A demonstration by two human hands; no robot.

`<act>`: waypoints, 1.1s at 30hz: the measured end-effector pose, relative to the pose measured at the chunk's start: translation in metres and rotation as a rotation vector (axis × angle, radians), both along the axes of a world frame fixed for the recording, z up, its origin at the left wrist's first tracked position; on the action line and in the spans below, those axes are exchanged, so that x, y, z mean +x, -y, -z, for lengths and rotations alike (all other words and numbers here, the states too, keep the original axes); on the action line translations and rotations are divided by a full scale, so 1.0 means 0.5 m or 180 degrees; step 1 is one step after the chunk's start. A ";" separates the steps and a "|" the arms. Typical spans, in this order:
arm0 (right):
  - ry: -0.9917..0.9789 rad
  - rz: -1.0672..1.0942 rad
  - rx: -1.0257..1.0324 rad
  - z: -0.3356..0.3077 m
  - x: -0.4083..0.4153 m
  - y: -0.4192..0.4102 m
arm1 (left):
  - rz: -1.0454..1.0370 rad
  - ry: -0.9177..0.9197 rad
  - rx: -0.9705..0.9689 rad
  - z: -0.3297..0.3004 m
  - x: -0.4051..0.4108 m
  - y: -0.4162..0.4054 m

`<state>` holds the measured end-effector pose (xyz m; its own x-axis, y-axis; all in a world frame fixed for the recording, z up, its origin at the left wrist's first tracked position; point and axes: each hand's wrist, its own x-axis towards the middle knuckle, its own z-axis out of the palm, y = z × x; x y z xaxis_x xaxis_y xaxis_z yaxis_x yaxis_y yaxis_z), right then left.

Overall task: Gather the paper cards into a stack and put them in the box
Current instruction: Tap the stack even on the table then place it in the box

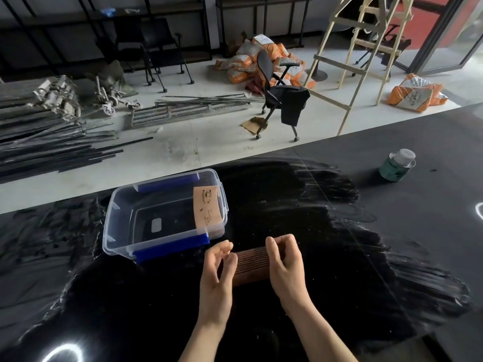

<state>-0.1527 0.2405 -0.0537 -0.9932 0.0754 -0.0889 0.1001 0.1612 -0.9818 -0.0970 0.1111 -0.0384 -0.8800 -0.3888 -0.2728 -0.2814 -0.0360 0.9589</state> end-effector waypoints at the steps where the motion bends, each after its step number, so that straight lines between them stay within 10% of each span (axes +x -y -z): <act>1: -0.0044 0.0014 0.0017 0.000 0.001 0.002 | -0.0130 -0.0019 -0.0021 0.000 -0.006 -0.016; 7: -0.0039 0.0114 -0.0147 0.012 0.000 0.002 | -0.1186 -0.0117 -0.0149 -0.001 -0.042 -0.062; 33: -0.0193 0.0182 0.0000 0.021 0.003 0.019 | -0.1222 -0.0139 -0.0623 0.016 -0.032 -0.053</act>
<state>-0.1514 0.2310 -0.0644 -0.9908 0.1320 -0.0288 0.0495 0.1570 -0.9864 -0.1132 0.1378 -0.0465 -0.6705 -0.7309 -0.1271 -0.2420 0.0535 0.9688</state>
